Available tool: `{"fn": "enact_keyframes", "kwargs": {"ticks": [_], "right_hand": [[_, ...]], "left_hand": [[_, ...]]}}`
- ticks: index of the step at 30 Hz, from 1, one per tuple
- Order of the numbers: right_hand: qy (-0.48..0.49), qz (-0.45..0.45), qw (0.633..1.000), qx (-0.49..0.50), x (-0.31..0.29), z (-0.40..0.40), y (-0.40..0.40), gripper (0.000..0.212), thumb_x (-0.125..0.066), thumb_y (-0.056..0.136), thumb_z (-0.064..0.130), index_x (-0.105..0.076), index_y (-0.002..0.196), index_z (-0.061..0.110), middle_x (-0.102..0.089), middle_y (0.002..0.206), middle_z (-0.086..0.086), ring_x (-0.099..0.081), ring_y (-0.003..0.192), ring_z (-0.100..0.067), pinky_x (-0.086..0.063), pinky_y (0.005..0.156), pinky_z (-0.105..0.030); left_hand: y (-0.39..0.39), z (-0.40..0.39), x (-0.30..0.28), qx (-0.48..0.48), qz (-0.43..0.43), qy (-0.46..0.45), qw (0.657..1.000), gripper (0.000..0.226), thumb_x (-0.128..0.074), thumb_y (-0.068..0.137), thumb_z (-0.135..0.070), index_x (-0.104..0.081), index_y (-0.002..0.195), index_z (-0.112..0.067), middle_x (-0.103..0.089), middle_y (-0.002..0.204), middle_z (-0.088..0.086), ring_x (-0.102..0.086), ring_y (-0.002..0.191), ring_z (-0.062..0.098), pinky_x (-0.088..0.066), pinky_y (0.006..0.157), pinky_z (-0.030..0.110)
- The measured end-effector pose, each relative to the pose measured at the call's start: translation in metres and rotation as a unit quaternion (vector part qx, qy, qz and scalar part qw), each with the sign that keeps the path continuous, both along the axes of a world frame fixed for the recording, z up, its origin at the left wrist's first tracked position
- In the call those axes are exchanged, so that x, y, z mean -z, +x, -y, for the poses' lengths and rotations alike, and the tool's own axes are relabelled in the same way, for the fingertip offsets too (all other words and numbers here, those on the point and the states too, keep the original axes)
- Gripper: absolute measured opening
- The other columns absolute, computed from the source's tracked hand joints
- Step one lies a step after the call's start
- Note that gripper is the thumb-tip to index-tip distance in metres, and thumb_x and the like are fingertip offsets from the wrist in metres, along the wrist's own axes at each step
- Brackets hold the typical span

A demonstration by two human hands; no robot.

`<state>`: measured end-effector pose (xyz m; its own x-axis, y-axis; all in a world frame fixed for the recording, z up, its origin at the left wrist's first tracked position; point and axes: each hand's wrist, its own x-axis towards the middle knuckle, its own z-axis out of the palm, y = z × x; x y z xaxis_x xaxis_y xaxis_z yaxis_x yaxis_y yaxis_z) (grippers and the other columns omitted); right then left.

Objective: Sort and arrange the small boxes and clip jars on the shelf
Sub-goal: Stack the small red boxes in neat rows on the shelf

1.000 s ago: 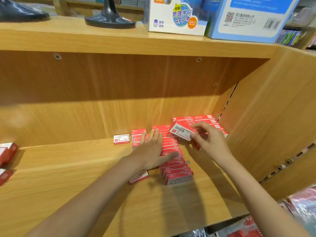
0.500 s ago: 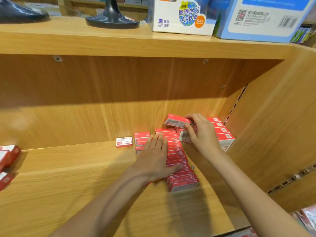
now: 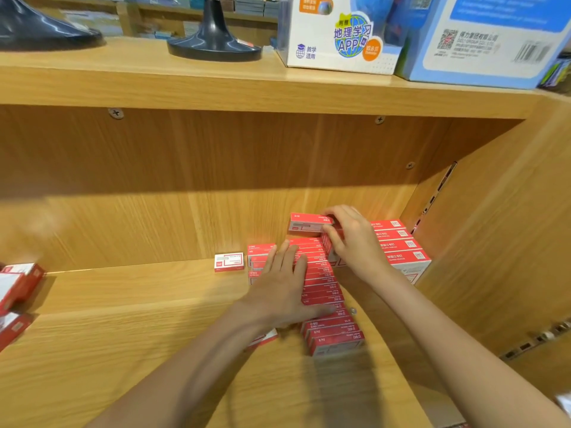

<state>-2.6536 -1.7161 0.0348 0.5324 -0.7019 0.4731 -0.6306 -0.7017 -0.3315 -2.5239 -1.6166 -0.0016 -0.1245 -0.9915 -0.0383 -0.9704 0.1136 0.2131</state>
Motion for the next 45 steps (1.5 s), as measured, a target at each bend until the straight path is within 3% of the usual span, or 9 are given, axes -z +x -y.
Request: {"fn": "enact_keyframes", "kwargs": {"ticks": [3,7,19,27,33,36,39,45], "right_hand": [[0.006,0.011,1.0,0.005,0.001,-0.001,-0.004,0.014,-0.056,0.089,0.009,-0.059,0.103,0.006,-0.061,0.101,-0.006,-0.053,0.097,-0.019,-0.031,0.078,-0.015],[0.016,0.012,1.0,0.004,0.003,-0.001,-0.009,0.015,-0.055,0.091,0.013,-0.058,0.105,0.008,-0.06,0.104,-0.003,-0.052,0.099,-0.015,-0.031,0.08,-0.016],[-0.023,0.008,0.999,-0.031,0.008,0.005,0.002,0.012,-0.056,0.089,0.008,-0.06,0.1,0.006,-0.062,0.097,-0.007,-0.056,0.093,-0.022,-0.029,0.077,-0.013],[-0.055,-0.045,0.994,-0.078,0.021,0.012,0.005,0.013,-0.057,0.087,0.006,-0.059,0.099,0.004,-0.061,0.091,-0.008,-0.056,0.085,-0.024,-0.037,0.077,-0.023],[-0.079,-0.081,0.989,-0.099,0.018,0.013,0.004,0.018,-0.038,0.092,0.024,-0.052,0.095,0.014,-0.056,0.087,-0.002,-0.049,0.08,-0.018,-0.04,0.066,-0.024],[-0.096,-0.104,0.984,-0.109,0.02,0.013,0.001,0.004,-0.052,0.089,0.013,-0.055,0.092,0.013,-0.055,0.087,-0.002,-0.047,0.079,-0.017,-0.039,0.065,-0.024],[-0.091,-0.116,0.982,-0.115,0.02,0.012,-0.001,0.013,-0.062,0.083,0.005,-0.055,0.092,0.012,-0.055,0.087,-0.001,-0.046,0.079,-0.017,-0.037,0.066,-0.023],[-0.119,-0.144,0.977,-0.102,0.021,0.02,0.0,0.014,-0.065,0.082,0.012,-0.057,0.093,0.015,-0.06,0.085,0.0,-0.047,0.083,-0.02,-0.032,0.078,-0.031]], "left_hand": [[0.003,0.01,-0.001,-0.015,-0.02,-0.001,1.0,0.103,-0.037,0.072,-0.078,-0.008,0.145,-0.011,0.001,0.155,0.01,0.01,0.142,0.024,0.01,0.115,0.042],[0.0,0.014,0.001,-0.017,-0.004,0.021,1.0,0.103,-0.031,0.076,-0.077,0.008,0.147,-0.015,0.012,0.155,0.011,0.015,0.142,0.025,0.012,0.115,0.04],[-0.004,0.009,0.002,-0.023,0.015,0.007,1.0,0.099,-0.028,0.079,-0.076,0.004,0.148,-0.011,0.01,0.155,0.014,0.013,0.142,0.026,0.014,0.111,0.036],[-0.006,0.005,0.001,-0.025,0.004,0.013,1.0,0.098,-0.031,0.081,-0.074,0.006,0.147,-0.012,0.014,0.154,0.014,0.016,0.141,0.025,0.014,0.111,0.034],[-0.007,0.002,0.003,-0.025,0.003,0.013,1.0,0.099,-0.029,0.08,-0.075,0.008,0.147,-0.014,0.015,0.154,0.014,0.018,0.141,0.025,0.016,0.109,0.033],[-0.007,0.001,0.002,-0.023,0.003,0.015,1.0,0.098,-0.029,0.08,-0.075,0.008,0.147,-0.014,0.013,0.154,0.013,0.016,0.141,0.024,0.015,0.11,0.033],[-0.007,0.001,0.003,-0.023,0.001,0.014,1.0,0.098,-0.029,0.08,-0.075,0.007,0.147,-0.014,0.012,0.154,0.012,0.015,0.141,0.025,0.014,0.111,0.034],[-0.009,-0.004,0.003,-0.017,0.006,0.014,1.0,0.099,-0.03,0.08,-0.075,0.008,0.147,-0.013,0.015,0.154,0.014,0.018,0.141,0.024,0.016,0.109,0.032]]}}
